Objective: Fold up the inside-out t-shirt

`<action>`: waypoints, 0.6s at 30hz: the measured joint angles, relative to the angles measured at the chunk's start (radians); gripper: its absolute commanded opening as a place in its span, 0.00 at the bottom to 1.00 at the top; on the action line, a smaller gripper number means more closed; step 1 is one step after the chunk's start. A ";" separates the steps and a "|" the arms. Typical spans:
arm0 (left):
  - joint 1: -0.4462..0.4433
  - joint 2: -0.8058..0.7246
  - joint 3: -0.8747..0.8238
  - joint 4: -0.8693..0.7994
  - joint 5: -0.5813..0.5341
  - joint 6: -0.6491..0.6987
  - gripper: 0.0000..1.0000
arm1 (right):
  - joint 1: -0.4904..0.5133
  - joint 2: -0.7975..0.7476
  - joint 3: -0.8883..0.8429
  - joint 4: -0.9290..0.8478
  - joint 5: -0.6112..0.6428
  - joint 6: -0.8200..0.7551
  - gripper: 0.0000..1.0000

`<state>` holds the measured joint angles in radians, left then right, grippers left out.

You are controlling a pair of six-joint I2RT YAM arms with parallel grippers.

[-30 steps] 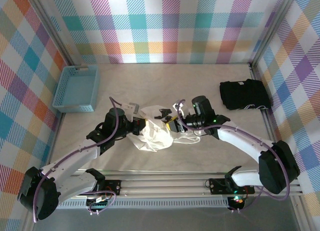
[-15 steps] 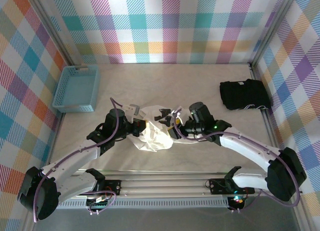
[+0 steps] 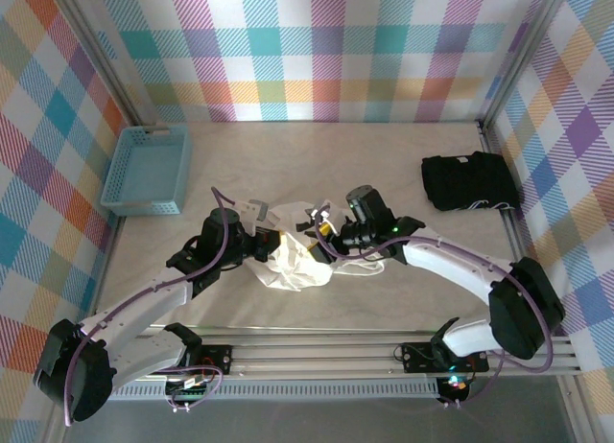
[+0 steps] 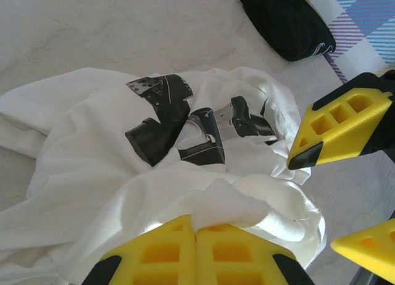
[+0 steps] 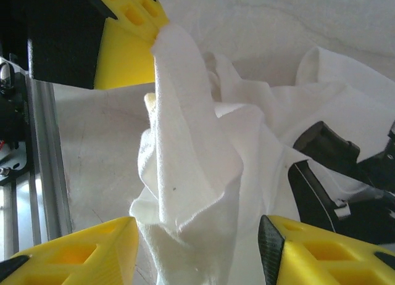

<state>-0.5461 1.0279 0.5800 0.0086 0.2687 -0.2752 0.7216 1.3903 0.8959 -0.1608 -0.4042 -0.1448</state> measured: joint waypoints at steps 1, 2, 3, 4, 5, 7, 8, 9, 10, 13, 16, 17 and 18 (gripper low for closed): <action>0.000 0.000 0.000 0.000 0.000 0.000 0.00 | 0.000 0.009 0.006 -0.001 -0.008 -0.003 0.49; 0.000 0.000 0.000 0.000 0.000 0.000 0.00 | 0.000 0.017 0.012 -0.002 -0.016 -0.003 0.46; 0.000 0.000 0.000 0.000 0.000 0.000 0.00 | 0.000 0.024 0.016 -0.003 -0.023 -0.006 0.41; 0.000 0.000 0.000 0.000 0.000 0.000 0.00 | 0.000 0.029 0.018 -0.003 -0.027 -0.007 0.37; 0.000 0.000 0.000 0.000 0.000 0.000 0.00 | 0.000 0.031 0.019 -0.006 -0.030 -0.008 0.33; 0.000 0.000 0.000 0.000 0.000 0.000 0.00 | 0.000 0.033 0.021 -0.009 -0.036 -0.012 0.24; 0.000 0.000 0.000 0.000 0.000 0.000 0.00 | 0.000 0.033 0.022 -0.010 -0.038 -0.014 0.20; 0.000 0.000 0.000 -0.001 0.000 0.000 0.00 | 0.000 0.033 0.023 -0.011 -0.040 -0.014 0.17; 0.000 0.000 0.000 -0.002 0.000 0.000 0.00 | 0.000 0.033 0.023 -0.013 -0.041 -0.016 0.12; 0.000 0.000 0.000 -0.003 0.000 0.000 0.00 | 0.000 0.033 0.023 -0.017 -0.042 -0.015 0.06; 0.000 0.000 0.000 -0.003 0.000 0.000 0.00 | 0.000 0.032 0.023 -0.019 -0.042 -0.014 0.06; 0.000 -0.001 0.000 -0.003 0.000 0.000 0.00 | 0.000 0.031 0.023 -0.021 -0.041 -0.014 0.06; 0.000 0.000 0.000 -0.003 0.000 0.000 0.00 | 0.000 0.027 0.023 -0.025 -0.038 -0.014 0.06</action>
<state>-0.5461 1.0275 0.5804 0.0055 0.2684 -0.2749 0.7219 1.4178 0.9192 -0.1856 -0.4423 -0.1585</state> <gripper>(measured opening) 0.048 0.068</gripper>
